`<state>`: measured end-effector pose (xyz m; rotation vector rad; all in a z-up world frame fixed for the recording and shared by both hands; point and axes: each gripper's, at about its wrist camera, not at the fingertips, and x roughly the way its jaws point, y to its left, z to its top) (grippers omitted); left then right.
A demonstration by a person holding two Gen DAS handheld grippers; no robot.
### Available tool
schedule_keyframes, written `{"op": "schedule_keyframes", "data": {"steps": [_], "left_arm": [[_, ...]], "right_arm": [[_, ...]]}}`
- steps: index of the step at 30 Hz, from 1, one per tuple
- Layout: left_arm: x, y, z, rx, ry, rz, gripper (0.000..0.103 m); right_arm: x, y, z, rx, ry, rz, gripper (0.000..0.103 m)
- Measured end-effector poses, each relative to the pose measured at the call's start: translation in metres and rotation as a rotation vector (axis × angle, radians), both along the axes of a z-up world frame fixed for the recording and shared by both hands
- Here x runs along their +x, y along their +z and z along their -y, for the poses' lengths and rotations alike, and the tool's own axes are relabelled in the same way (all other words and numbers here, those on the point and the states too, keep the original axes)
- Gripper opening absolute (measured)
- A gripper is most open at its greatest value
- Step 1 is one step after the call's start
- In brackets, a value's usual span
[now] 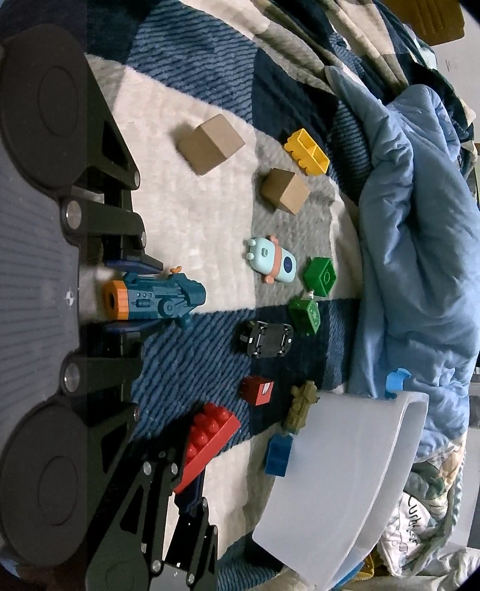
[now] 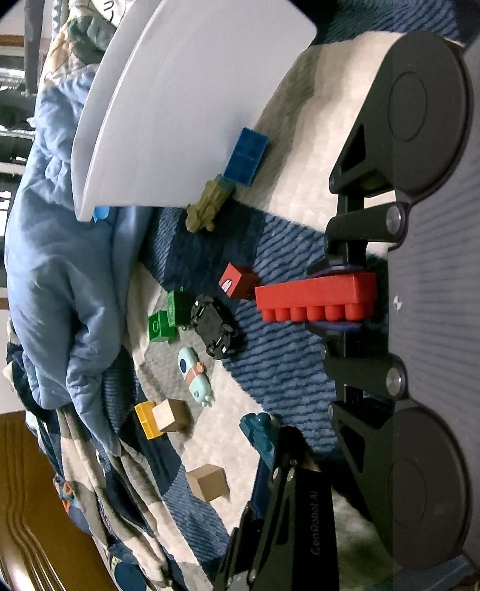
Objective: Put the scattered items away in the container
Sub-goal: 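Grasp the red brick with the right gripper while the left grasps the teal gun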
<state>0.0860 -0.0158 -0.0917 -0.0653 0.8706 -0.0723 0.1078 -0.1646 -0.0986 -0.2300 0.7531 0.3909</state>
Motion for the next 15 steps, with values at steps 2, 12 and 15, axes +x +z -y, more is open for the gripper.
{"op": "schedule_keyframes", "data": {"steps": [2,12,15], "left_arm": [[-0.001,0.0,0.0,-0.002,-0.002,0.002,0.029],[-0.005,0.008,0.001,-0.011,-0.011,0.026,0.029],[-0.007,0.013,0.005,-0.013,-0.017,0.043,0.029]], "right_arm": [[-0.003,0.002,0.001,0.003,-0.017,0.004,0.027],[-0.014,0.014,0.01,0.02,-0.073,0.033,0.027],[-0.015,0.02,0.012,0.029,-0.077,0.046,0.027]]}}
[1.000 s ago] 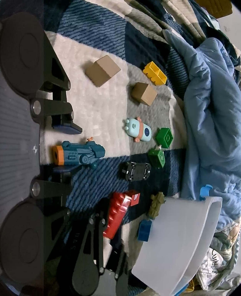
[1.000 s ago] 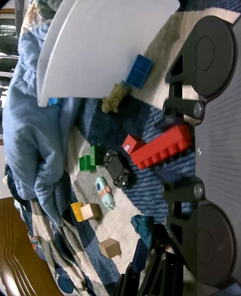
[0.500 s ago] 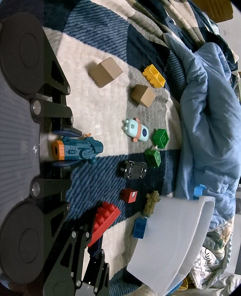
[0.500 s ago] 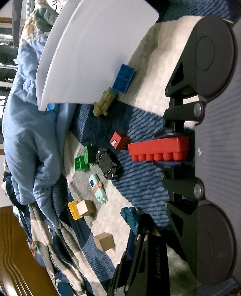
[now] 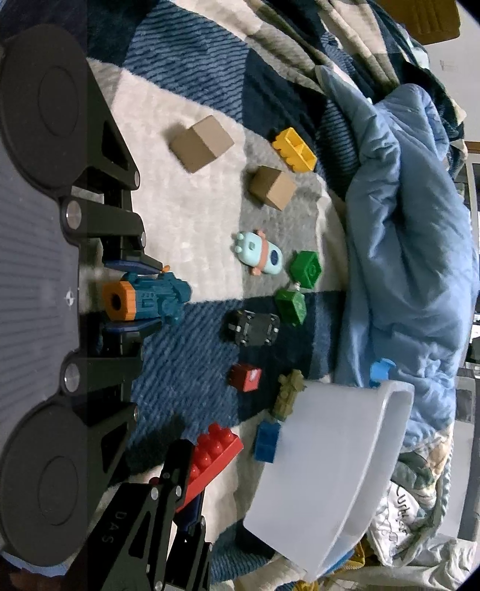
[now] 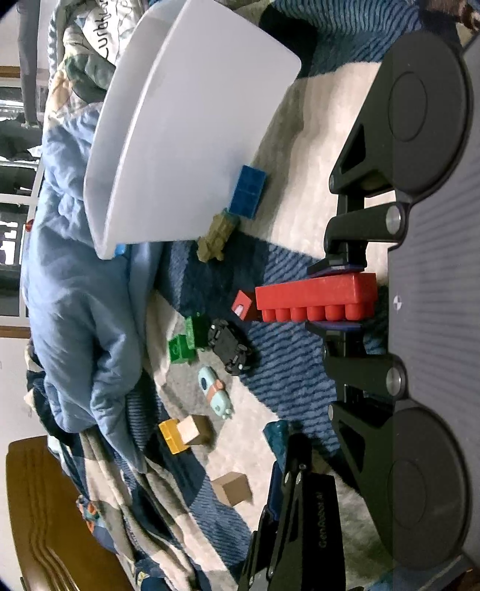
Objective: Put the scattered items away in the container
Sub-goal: 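Grasp the red brick with the right gripper while the left grasps the teal gun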
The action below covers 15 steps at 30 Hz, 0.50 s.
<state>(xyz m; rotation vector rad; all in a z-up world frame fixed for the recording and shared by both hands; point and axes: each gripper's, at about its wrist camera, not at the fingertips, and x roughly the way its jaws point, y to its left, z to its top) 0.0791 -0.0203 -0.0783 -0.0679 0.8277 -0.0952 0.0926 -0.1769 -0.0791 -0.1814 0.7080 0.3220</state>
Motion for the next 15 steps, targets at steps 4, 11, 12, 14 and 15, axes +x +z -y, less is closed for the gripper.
{"op": "schedule_keyframes", "data": {"steps": [4,11,12,14,15], "left_arm": [[-0.001,0.005,0.005,0.002,-0.016,0.013,0.029],[-0.002,0.01,0.011,-0.017,-0.028,0.016,0.029],[-0.002,0.01,0.011,-0.021,-0.028,0.015,0.029],[-0.002,0.012,0.014,-0.012,-0.033,0.018,0.029],[-0.002,0.012,0.015,-0.013,-0.035,0.02,0.029]], "right_arm": [[-0.001,0.007,0.003,0.017,-0.008,0.015,0.027],[-0.005,0.018,0.008,0.038,-0.015,0.033,0.027],[-0.005,0.019,0.008,0.04,-0.017,0.035,0.027],[-0.006,0.021,0.01,0.043,-0.018,0.039,0.027],[-0.006,0.022,0.011,0.044,-0.017,0.041,0.027]]}}
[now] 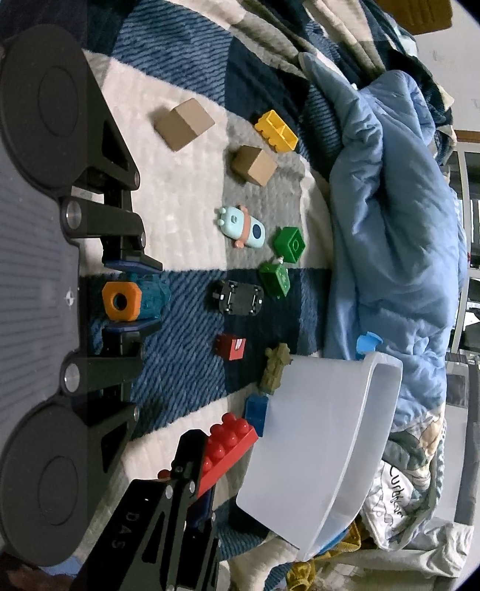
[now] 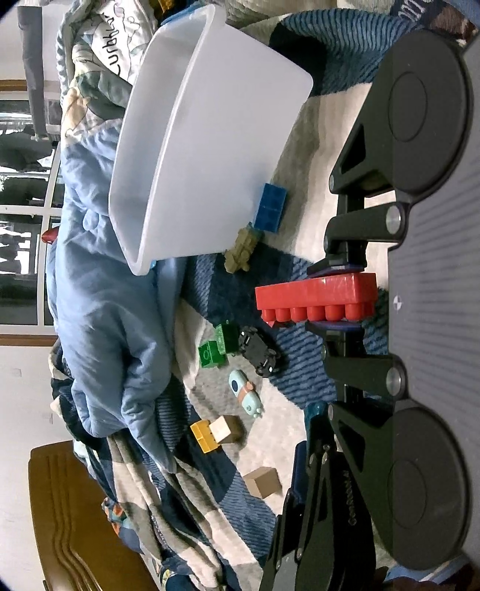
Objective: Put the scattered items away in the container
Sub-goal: 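Grasp the red brick with the right gripper while the left grasps the teal gun, then carry both toys over the white bin and open both grippers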
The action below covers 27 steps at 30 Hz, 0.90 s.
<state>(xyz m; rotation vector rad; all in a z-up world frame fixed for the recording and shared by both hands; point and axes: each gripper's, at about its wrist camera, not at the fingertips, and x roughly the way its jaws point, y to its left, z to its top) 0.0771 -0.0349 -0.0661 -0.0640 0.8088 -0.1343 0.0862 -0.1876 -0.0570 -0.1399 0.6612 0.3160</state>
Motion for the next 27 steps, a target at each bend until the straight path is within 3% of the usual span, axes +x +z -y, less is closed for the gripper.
{"op": "schedule_keyframes", "data": {"steps": [12,18,27], "left_arm": [[0.006,0.011,0.013,0.021,-0.035,0.006,0.029],[0.008,0.023,0.025,0.082,-0.059,0.04,0.029],[0.02,0.05,0.039,0.097,-0.085,0.081,0.029]], "right_arm": [[-0.004,0.011,0.005,-0.047,-0.031,0.05,0.027],[-0.004,0.019,0.012,-0.037,-0.038,0.07,0.027],[-0.002,0.036,0.025,-0.005,-0.048,0.115,0.027]]}}
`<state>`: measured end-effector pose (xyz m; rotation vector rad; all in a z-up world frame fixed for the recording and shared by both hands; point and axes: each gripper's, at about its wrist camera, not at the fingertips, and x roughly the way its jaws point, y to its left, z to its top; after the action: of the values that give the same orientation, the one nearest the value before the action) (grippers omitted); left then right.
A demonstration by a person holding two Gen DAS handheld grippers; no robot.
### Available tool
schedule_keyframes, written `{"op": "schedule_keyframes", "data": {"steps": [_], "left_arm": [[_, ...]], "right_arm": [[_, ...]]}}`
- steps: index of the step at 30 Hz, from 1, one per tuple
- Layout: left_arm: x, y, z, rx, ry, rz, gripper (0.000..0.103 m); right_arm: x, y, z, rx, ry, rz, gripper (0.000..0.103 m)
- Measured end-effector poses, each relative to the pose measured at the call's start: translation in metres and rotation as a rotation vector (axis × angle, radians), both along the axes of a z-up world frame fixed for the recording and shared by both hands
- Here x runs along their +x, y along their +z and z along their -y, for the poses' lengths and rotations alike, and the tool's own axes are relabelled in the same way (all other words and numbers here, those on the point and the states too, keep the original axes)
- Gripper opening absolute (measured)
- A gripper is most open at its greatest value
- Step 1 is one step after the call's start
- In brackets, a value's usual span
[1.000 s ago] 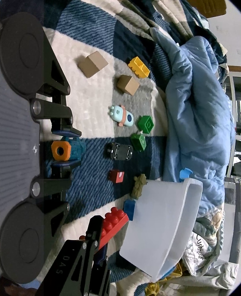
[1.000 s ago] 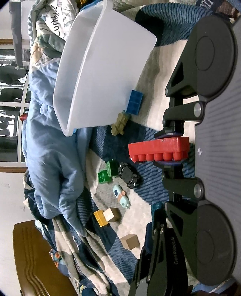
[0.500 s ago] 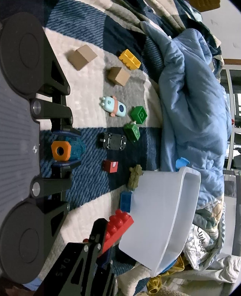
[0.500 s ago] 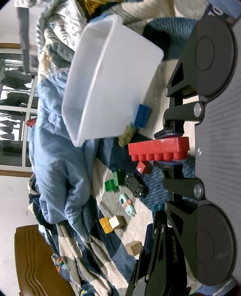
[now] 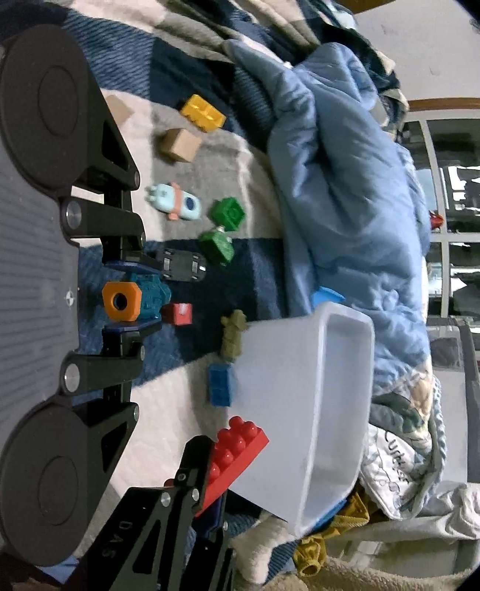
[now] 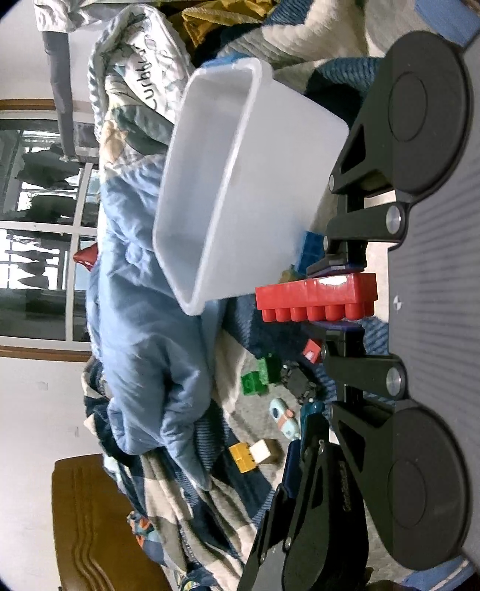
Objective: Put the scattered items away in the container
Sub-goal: 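Carry both toys over the white bin and open both grippers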
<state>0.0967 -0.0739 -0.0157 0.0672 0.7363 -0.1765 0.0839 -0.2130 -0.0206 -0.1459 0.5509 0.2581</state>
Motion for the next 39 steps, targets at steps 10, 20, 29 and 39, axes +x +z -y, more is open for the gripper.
{"op": "schedule_keyframes", "data": {"steps": [10,20,29,39], "left_arm": [[0.033,0.053,0.027,-0.041,-0.046,0.085,0.029],[0.104,0.076,0.085,-0.06,-0.121,0.139,0.029],[0.165,0.052,0.12,-0.062,-0.147,0.075,0.029],[0.18,0.024,0.133,0.017,-0.145,0.047,0.048]], "right_arm": [[0.009,0.042,0.03,0.035,-0.036,0.121,0.027],[0.045,0.059,0.073,0.025,-0.119,0.145,0.027],[0.088,0.051,0.094,-0.011,-0.155,0.108,0.027],[0.114,0.03,0.099,-0.033,-0.155,0.017,0.033]]}}
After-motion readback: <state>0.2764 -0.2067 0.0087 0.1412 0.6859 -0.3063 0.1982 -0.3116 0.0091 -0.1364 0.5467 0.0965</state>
